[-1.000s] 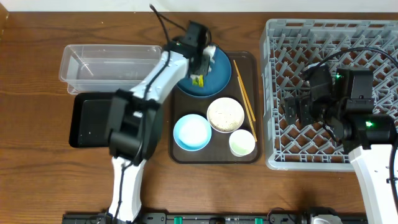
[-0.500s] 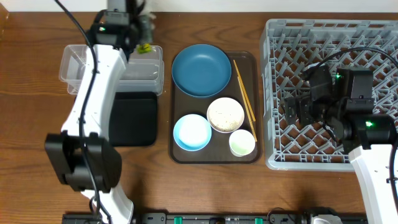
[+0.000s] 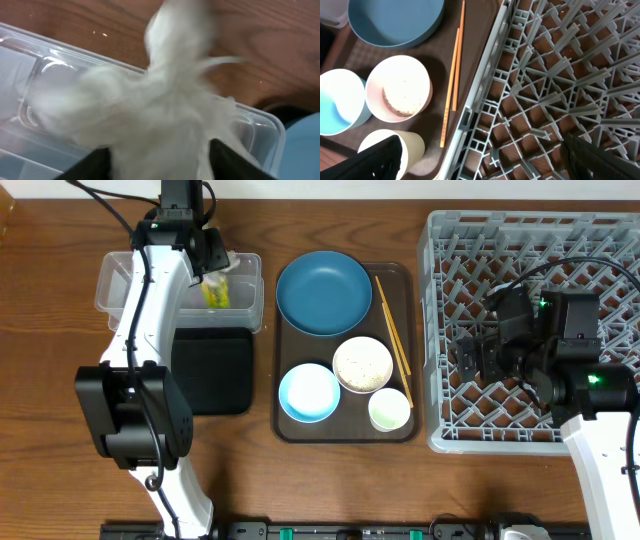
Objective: Sort waste into correct bins and load items into the dishwasher rack
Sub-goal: 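Carry tissue and wrapper with left gripper into clear plastic bin, release, then move left gripper to white cup and grasp its rim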
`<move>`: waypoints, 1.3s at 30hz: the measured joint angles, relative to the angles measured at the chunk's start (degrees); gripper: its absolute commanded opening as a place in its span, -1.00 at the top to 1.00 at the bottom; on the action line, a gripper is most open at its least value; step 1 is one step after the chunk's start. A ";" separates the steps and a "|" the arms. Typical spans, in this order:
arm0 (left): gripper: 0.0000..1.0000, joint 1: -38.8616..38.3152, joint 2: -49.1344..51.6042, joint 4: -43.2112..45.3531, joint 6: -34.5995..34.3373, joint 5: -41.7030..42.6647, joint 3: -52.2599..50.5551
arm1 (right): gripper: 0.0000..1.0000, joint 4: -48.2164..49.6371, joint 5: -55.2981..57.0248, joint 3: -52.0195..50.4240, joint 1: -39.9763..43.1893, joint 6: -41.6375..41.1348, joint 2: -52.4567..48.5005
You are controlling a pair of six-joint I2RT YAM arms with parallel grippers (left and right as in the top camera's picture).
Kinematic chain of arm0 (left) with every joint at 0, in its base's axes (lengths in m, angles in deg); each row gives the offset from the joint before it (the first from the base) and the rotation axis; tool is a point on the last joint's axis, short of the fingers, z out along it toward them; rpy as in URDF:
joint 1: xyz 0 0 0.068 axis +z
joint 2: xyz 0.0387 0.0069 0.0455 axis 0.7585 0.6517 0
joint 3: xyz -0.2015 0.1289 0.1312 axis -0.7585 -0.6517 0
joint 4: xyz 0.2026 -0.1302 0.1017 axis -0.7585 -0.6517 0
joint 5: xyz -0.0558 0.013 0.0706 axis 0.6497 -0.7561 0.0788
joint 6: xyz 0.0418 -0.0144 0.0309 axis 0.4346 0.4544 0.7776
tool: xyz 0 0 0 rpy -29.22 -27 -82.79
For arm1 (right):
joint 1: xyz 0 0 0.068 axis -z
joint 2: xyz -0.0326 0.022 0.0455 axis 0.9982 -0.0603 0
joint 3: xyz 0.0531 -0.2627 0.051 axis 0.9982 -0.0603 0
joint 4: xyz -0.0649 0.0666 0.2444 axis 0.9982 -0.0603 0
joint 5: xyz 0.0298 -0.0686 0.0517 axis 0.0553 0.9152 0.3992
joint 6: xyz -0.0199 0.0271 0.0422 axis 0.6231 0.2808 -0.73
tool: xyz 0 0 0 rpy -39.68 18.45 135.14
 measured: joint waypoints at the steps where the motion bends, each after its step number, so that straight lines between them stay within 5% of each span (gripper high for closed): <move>1: -0.31 0.00 0.00 0.02 -0.04 0.00 0.00 | -0.99 0.00 -0.09 0.00 0.00 -0.02 0.00; 17: -0.47 0.00 -4.48 -3.98 3.19 0.79 -0.02 | -0.99 -0.15 -0.33 0.00 0.00 -0.17 0.00; 26: -0.47 -0.02 -23.17 -20.00 6.58 10.73 0.07 | -0.98 -0.22 -0.35 0.00 0.00 -0.20 -0.04; 32: -0.46 -0.87 -23.54 -31.71 7.06 15.72 -0.11 | -0.99 -0.22 -0.35 0.00 0.00 -0.20 -0.04; 39: -0.46 -7.96 -23.12 -32.30 7.98 17.70 -3.93 | -0.99 -0.15 -0.33 0.00 0.00 -0.20 -0.04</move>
